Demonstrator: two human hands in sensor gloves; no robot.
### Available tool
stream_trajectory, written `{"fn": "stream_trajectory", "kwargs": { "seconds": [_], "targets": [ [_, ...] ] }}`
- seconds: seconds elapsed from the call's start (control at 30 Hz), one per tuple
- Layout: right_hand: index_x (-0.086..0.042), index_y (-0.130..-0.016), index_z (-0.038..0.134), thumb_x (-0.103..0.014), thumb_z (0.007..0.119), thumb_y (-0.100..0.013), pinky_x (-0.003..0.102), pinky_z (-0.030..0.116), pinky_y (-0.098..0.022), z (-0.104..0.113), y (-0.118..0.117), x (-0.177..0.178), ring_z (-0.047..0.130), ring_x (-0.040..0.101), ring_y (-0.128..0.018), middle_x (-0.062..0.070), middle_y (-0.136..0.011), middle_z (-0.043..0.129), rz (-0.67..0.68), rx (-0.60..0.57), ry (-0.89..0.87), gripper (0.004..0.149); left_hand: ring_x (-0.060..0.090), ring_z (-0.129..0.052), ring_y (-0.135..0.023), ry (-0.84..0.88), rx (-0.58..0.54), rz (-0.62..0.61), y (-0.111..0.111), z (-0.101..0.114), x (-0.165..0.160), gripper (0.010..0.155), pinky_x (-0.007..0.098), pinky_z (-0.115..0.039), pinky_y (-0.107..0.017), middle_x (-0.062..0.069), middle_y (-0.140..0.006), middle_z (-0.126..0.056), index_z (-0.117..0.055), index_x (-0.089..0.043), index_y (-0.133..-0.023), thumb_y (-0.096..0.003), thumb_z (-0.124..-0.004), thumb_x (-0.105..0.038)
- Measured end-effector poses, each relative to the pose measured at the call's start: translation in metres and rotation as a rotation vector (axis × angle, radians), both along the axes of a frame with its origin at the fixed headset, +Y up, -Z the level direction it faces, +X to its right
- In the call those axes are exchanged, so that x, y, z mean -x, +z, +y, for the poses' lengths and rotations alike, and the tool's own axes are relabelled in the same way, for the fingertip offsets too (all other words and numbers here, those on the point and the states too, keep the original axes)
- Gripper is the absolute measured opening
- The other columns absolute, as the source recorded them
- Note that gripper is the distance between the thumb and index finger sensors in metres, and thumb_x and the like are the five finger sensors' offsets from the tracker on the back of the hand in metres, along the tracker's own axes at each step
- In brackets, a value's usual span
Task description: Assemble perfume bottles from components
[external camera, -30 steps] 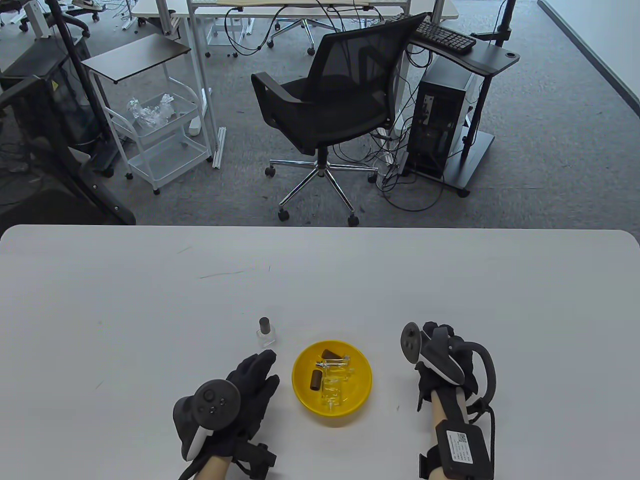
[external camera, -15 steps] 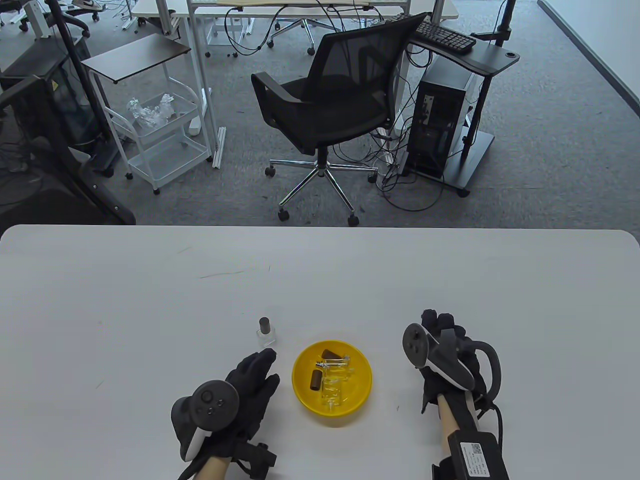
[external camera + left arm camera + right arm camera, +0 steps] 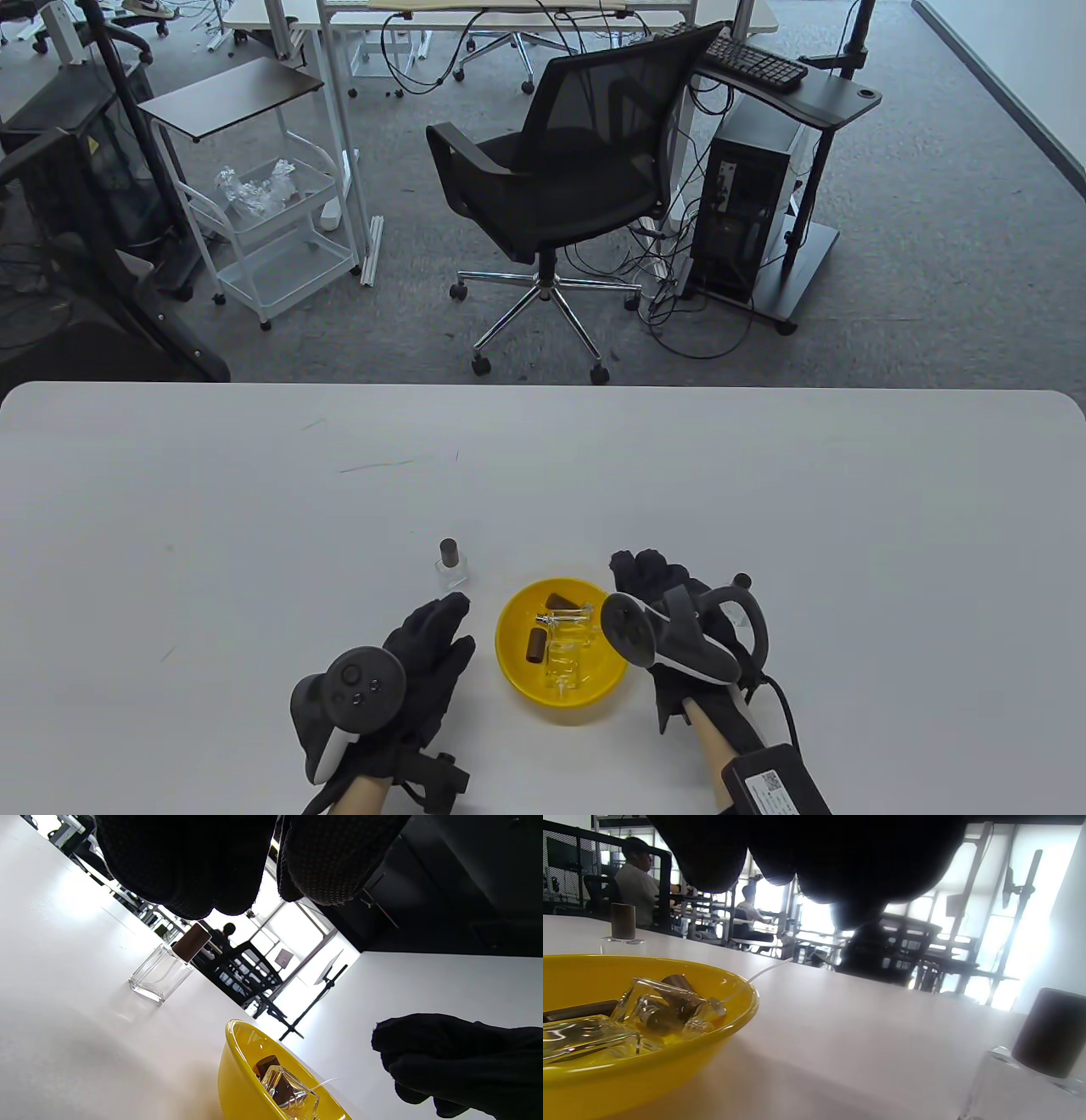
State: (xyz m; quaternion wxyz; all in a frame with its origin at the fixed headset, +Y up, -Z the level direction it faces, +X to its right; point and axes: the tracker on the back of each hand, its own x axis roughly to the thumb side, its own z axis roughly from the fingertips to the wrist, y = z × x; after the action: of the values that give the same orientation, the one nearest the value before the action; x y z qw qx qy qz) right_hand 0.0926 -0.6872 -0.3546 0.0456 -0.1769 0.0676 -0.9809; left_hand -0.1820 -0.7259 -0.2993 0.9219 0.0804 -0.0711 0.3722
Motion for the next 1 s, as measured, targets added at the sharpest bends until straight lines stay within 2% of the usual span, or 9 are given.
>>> {"fn": "stream_trajectory", "kwargs": {
  "seconds": [0.23,0.3,0.4,0.73,1.0],
  "targets": [
    [-0.016,-0.104,0.063,-0.036,0.079,-0.056,0.043,0.081,-0.048,-0.018,0.001,0.031,0.090,0.035,-0.075,0.012,-0.102,0.078,0.081,0.027,0.032,0.054,0.041,-0.081,-0.088,-0.011,0.002,-0.006,0.000,0.000,-0.002,0.055,0.048,-0.075,-0.062,0.015,-0.106,-0.074,-0.067,-0.030,-0.109,-0.0548,-0.076,-0.039],
    [-0.016,-0.104,0.064,-0.036,0.080,-0.055,0.037,0.082,-0.041,-0.022,0.000,0.039,0.094,0.033,-0.070,0.011,-0.100,0.080,0.088,0.034,0.046,0.055,0.041,-0.081,-0.087,-0.011,0.003,-0.006,0.000,0.000,-0.002,0.055,0.048,-0.075,-0.062,0.015,-0.106,-0.074,-0.067,-0.031,-0.108,-0.0548,-0.076,-0.039],
    [-0.016,-0.105,0.063,-0.037,0.081,-0.055,0.034,0.082,-0.038,-0.028,-0.001,0.049,0.094,0.030,-0.067,0.012,-0.102,0.079,0.088,0.053,0.087,0.057,0.041,-0.082,-0.087,-0.015,0.004,-0.009,0.000,0.000,-0.002,0.055,0.048,-0.075,-0.062,0.015,-0.106,-0.074,-0.067,-0.030,-0.108,-0.0548,-0.076,-0.039],
    [-0.012,-0.109,0.055,-0.039,0.080,-0.055,0.032,0.082,-0.035,-0.047,-0.010,0.070,0.096,0.026,-0.060,0.017,-0.103,0.077,0.037,0.140,0.218,0.065,0.041,-0.082,-0.087,-0.025,0.004,-0.017,0.000,0.001,-0.004,0.056,0.048,-0.076,-0.062,0.015,-0.106,-0.074,-0.066,-0.029,-0.109,-0.0548,-0.076,-0.039],
    [-0.009,-0.109,0.052,-0.036,0.080,-0.056,0.032,0.082,-0.034,-0.048,-0.015,0.069,0.096,0.027,-0.060,0.018,-0.101,0.077,0.029,0.187,0.162,0.066,0.040,-0.083,-0.086,-0.027,0.002,-0.017,0.000,0.000,-0.005,0.056,0.047,-0.076,-0.061,0.015,-0.106,-0.075,-0.067,-0.028,-0.108,-0.0546,-0.076,-0.039]
  ]
}}
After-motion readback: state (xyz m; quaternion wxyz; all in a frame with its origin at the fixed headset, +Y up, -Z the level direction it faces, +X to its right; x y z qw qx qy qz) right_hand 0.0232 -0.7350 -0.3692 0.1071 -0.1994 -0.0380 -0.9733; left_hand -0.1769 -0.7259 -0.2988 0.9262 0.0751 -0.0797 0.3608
